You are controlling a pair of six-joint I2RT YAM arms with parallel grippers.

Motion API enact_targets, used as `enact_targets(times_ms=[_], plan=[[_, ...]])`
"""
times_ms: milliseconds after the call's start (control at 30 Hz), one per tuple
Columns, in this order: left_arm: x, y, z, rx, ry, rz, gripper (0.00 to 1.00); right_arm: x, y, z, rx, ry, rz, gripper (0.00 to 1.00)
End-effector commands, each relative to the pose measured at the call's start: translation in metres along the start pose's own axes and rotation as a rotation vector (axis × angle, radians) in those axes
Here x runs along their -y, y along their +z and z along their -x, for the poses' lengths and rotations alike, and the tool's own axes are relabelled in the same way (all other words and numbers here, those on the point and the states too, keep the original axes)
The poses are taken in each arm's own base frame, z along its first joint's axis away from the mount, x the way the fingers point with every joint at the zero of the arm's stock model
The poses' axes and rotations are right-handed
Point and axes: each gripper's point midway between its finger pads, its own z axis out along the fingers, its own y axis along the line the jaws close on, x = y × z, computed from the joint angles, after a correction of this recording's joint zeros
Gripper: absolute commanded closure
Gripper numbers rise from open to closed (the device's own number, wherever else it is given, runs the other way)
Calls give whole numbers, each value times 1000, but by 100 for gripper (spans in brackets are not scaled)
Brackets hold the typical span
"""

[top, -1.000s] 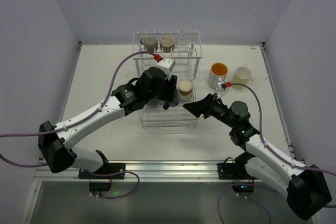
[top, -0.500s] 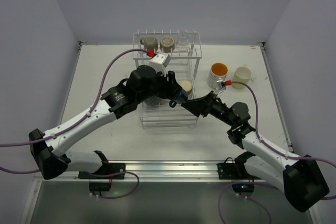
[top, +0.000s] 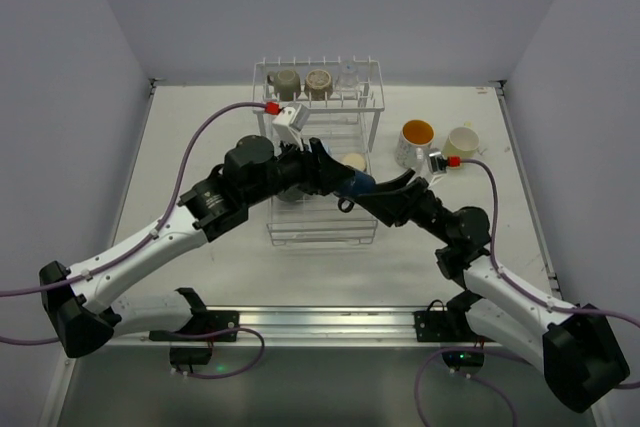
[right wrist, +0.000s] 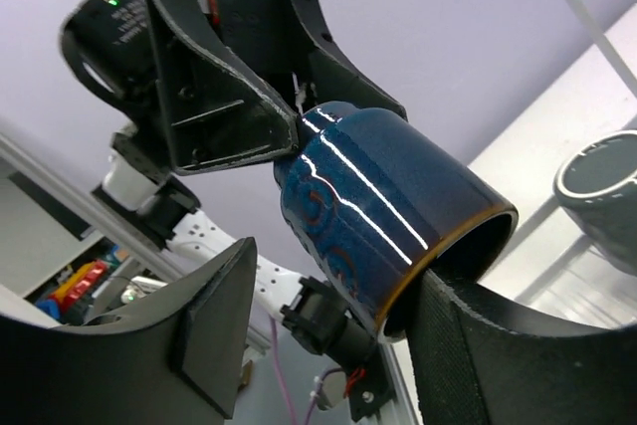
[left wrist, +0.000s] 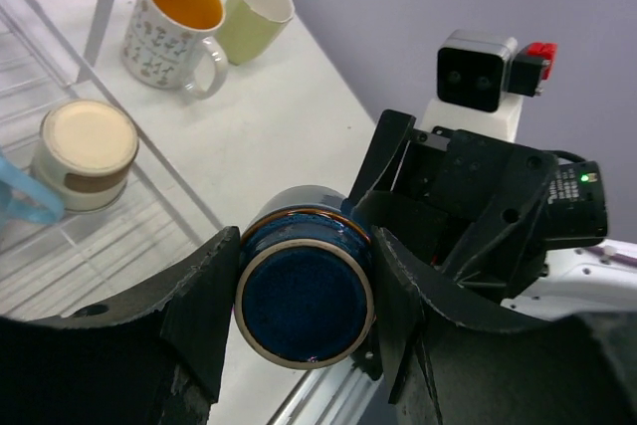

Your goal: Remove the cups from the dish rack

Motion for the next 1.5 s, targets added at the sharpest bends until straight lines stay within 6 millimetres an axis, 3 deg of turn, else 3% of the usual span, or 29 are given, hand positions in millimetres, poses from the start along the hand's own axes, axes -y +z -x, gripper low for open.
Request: enact_targets(times_ms=[0, 133, 200, 233, 267, 300, 333, 367, 433, 467, 600, 633, 700, 733, 767, 800, 833, 900, 933, 1033, 1233, 1433, 1467], plan=[[41, -10, 29, 113, -68, -189, 100, -43, -4, 16, 70, -60, 163, 41], [42, -11, 16, 85, -89, -222, 96, -54, -3, 21, 75, -57, 185, 56], [41, -12, 14, 85, -92, -226, 88, -55, -3, 23, 82, -51, 183, 72], [39, -12, 10, 82, -91, -221, 82, -58, -5, 24, 88, -54, 185, 77], [38, -13, 10, 85, -89, -218, 68, -58, -5, 24, 88, -58, 181, 82], [35, -16, 10, 93, -85, -208, 61, -52, -4, 24, 87, -55, 149, 92], [34, -18, 11, 102, -73, -200, 54, -53, -5, 24, 89, -60, 143, 96], [31, -19, 12, 105, -66, -185, 42, -46, -3, 23, 73, -49, 99, 99], [28, -25, 17, 128, -39, -167, 30, -47, -4, 26, 73, -79, 76, 100], [26, -26, 17, 126, -31, -154, 20, -38, -4, 23, 58, -66, 29, 100], [19, -34, 22, 138, 25, -101, 8, -25, -5, 27, 44, -118, -91, 100], [17, -36, 24, 144, 41, -89, 4, -31, -3, 36, 53, -141, -110, 100], [12, -46, 28, 145, 80, -49, 1, -9, -13, 35, 9, -200, -281, 100], [5, -50, 30, 153, 125, -14, 0, -15, -13, 62, 67, -251, -363, 100], [-6, -54, 24, 128, 145, 40, 0, 13, -31, 51, -1, -236, -539, 100], [-16, -63, 25, 140, 193, 85, 0, 26, -40, 59, -13, -302, -639, 100], [-23, -68, 22, 130, 218, 113, 0, 29, -51, 86, 57, -353, -764, 100], [-50, -83, 8, 96, 275, 215, 0, 65, -86, 88, 0, -383, -1017, 100], [-63, -90, -2, 68, 292, 261, 0, 75, -104, 105, 44, -410, -1139, 100], [-90, -109, -16, 68, 325, 347, 0, 114, -147, 117, 21, -391, -1357, 100], [-115, -125, -37, 73, 356, 400, 0, 165, -204, 143, 9, -299, -1599, 100], [-115, -125, -49, 59, 376, 357, 0, 206, -227, 170, 67, -200, -1688, 100], [-116, -124, -52, 52, 379, 354, 0, 222, -232, 171, 57, -179, -1710, 100]])
